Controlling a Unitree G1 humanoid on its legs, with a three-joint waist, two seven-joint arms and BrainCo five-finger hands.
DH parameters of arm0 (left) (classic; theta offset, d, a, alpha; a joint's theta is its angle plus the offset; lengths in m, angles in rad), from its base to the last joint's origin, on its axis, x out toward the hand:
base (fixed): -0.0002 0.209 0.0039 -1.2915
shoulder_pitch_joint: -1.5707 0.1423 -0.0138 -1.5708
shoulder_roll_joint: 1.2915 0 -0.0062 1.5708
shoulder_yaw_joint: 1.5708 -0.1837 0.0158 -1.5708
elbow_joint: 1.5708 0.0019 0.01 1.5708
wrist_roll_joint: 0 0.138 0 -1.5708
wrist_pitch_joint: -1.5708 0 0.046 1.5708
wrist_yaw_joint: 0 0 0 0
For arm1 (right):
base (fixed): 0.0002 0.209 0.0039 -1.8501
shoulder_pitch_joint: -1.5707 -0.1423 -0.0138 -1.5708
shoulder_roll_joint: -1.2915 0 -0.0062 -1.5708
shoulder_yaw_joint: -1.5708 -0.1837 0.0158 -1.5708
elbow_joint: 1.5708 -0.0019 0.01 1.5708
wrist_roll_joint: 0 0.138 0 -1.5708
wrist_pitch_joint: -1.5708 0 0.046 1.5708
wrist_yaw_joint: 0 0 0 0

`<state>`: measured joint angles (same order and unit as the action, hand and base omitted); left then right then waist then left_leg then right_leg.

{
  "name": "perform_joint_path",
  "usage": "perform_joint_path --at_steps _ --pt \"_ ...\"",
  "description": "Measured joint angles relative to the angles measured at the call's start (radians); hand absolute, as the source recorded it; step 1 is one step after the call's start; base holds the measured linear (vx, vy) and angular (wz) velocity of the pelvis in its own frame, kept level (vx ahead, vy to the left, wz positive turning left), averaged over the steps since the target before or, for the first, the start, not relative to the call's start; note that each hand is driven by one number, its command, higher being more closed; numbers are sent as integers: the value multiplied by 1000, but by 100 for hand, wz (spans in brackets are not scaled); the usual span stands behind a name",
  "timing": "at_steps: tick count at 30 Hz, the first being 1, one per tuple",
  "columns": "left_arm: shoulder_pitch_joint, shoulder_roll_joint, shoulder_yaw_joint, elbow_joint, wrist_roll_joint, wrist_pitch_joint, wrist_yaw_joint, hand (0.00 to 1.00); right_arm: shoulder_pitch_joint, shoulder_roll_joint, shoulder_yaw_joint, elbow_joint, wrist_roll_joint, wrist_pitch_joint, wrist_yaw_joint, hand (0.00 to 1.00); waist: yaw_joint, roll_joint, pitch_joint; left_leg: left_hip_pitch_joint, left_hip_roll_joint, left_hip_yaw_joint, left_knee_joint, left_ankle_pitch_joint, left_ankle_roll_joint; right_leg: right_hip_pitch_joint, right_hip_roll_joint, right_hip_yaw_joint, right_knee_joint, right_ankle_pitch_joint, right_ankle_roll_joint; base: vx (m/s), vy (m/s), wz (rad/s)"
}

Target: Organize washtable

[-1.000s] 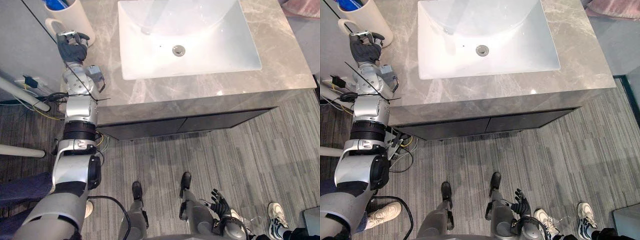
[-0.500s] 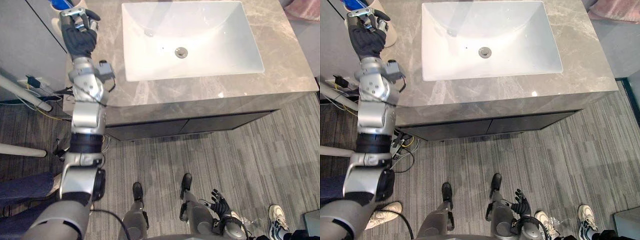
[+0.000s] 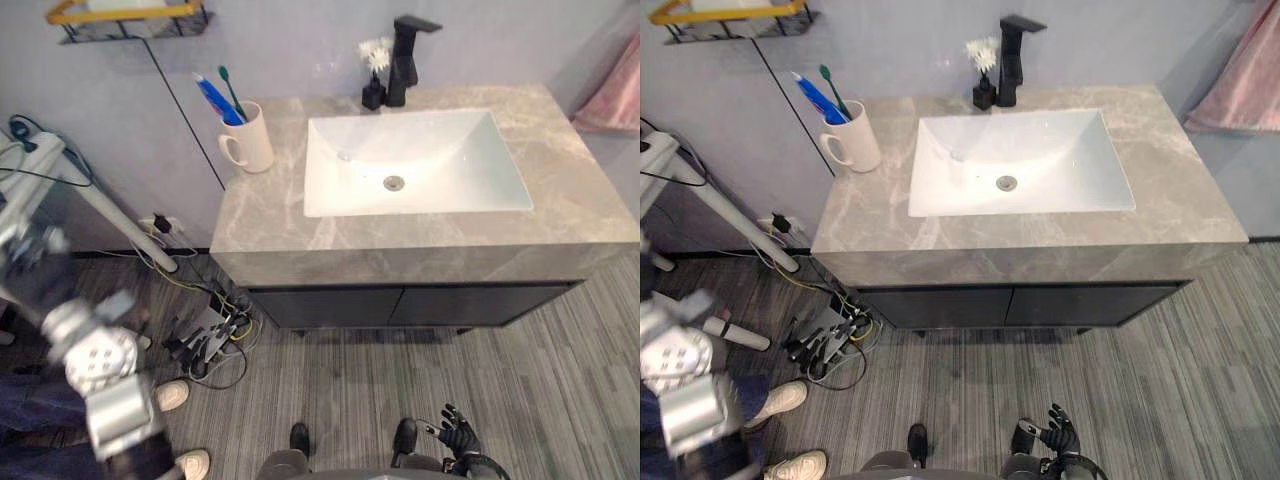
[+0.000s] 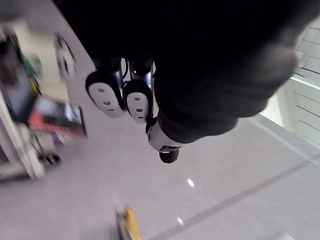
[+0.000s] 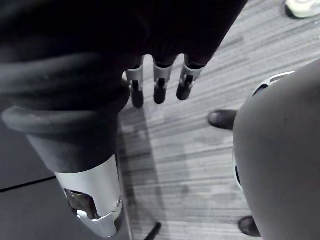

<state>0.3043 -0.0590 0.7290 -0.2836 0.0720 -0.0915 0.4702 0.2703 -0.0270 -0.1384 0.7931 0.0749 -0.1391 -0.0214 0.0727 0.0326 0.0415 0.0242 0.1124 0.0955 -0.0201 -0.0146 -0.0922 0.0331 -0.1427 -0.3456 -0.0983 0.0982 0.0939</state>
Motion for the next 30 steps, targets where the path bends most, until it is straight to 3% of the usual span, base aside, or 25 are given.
perform_joint_path --at_steps 5,6,9,13,17,21,24,25,26,28,30 --pt "48 -27 -8 503 -167 19 -108 100 5 5 21 -5 -7 31 0 0 -3 -7 -27 19 9 11 3 -3 2 27 1 -15 0 -4 1 -16 -9 5" --pt "44 -26 -21 614 -192 20 -126 0 8 9 20 -5 -6 32 -1 0 -3 -10 -28 26 10 11 3 -3 2 35 1 -16 0 -5 -1 0 0 0" --pt "27 -25 -35 927 -272 28 -173 0 22 23 18 8 -6 31 -3 0 -5 -28 -55 28 11 11 -5 -3 2 33 1 -18 0 -8 -2 0 0 0" --pt "18 -23 -72 1175 -322 48 -230 0 15 39 1 46 7 26 -22 0 -5 -49 -60 41 5 11 -25 -3 1 37 1 -19 -2 -11 1 0 0 0" --pt "12 -20 -107 1234 -323 49 -257 0 -1 39 -12 83 36 24 -23 0 -5 -47 -60 47 1 14 -48 2 -5 33 -1 -18 -3 -14 6 12 2 0" --pt "-48 -11 -138 1277 -249 54 -259 0 -21 34 -12 107 37 24 -23 0 -7 -46 -55 40 1 3 -39 8 -7 35 -2 -30 0 -19 10 52 5 7" --pt "-105 10 -176 1308 -218 61 -275 0 -55 20 -10 137 34 33 -23 0 -7 -50 -24 2 14 -4 97 -63 -9 28 -3 -22 39 -38 8 59 18 -4" --pt "-115 13 -182 1318 -214 62 -276 0 -59 15 -12 137 34 33 -23 0 -8 -35 -5 -9 24 -6 150 -96 -11 19 -1 -4 67 -53 9 34 55 -41" --pt "-119 18 -194 1332 -207 64 -276 0 -65 9 -14 137 34 33 -24 0 -15 -45 -5 -23 34 -4 197 -125 -17 4 0 17 92 -66 8 12 60 -38" --pt "-126 39 -232 1359 -194 66 -282 0 -71 9 -27 136 34 33 -24 0 -34 -27 0 -28 42 5 219 -142 -23 -22 2 48 120 -78 10 45 37 -53" --pt "-132 50 -259 1363 -168 65 -294 0 -76 14 -53 136 33 36 -21 0 -34 -32 -2 -21 44 57 208 -151 -31 -74 3 113 144 -77 10 18 31 -92"
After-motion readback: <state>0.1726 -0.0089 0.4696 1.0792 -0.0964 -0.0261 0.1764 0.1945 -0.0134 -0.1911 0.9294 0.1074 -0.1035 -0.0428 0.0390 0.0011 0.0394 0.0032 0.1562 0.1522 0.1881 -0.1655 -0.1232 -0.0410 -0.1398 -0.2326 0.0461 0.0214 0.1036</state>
